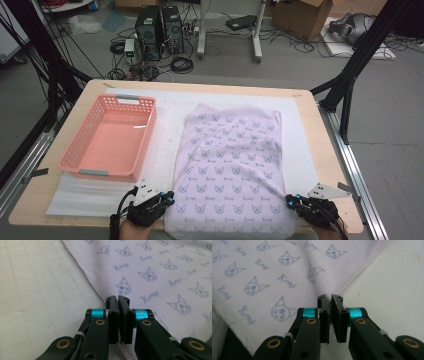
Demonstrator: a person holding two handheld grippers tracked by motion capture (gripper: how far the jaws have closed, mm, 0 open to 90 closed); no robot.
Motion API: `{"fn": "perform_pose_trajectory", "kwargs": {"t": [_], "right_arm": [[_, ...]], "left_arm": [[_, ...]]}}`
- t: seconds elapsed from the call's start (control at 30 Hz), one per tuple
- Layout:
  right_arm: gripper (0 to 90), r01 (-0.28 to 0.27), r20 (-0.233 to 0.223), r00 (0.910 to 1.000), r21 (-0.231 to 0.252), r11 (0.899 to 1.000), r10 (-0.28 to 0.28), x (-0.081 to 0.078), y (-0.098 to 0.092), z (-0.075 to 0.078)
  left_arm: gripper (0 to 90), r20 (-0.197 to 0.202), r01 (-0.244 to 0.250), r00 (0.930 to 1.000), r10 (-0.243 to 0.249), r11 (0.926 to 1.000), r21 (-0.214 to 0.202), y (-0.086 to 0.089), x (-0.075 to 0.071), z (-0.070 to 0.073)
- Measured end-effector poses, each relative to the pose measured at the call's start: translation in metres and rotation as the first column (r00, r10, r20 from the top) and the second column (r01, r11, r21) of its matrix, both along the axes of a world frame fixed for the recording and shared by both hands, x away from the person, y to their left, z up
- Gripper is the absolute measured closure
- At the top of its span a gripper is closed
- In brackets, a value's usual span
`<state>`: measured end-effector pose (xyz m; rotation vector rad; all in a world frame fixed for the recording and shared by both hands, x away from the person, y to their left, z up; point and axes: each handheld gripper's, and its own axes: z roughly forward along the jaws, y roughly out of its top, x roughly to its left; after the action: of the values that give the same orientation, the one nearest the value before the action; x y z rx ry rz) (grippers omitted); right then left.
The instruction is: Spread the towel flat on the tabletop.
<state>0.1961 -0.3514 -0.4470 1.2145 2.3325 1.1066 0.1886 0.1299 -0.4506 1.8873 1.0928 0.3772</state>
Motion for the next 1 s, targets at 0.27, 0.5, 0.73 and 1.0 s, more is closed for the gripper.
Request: {"fn": "perform_pose_trajectory", "kwargs": {"t": [0.27,0.5,0.73,1.0], "right_arm": [[84.2,-0.032,-0.015,0.9994,-0.004,0.999,0.032,-0.020,-0.005,0.002],[55.3,0.026,-0.008,0.9996,0.040,0.999,-0.026,-0.017,-0.012,0.002],[46.4,0.080,0.041,0.9956,0.091,0.993,-0.084,-0.006,-0.017,0.009],[47.3,0.105,0.031,0.9937,0.072,0.992,-0.108,0.016,-0.007,0.002]], "left_arm": [[85.0,-0.019,0.053,0.9984,-0.054,0.9982,-0.027,0.005,-0.012,0.005],[53.2,0.016,-0.006,0.9998,0.008,0.9934,-0.114,0.015,-0.006,0.006],[45.5,0.034,-0.037,0.9986,0.041,0.9935,-0.107,0.010,0.003,0.005],[44.4,0.016,-0.034,0.9992,0.036,0.9948,-0.096,0.004,0.017,0.001]]}}
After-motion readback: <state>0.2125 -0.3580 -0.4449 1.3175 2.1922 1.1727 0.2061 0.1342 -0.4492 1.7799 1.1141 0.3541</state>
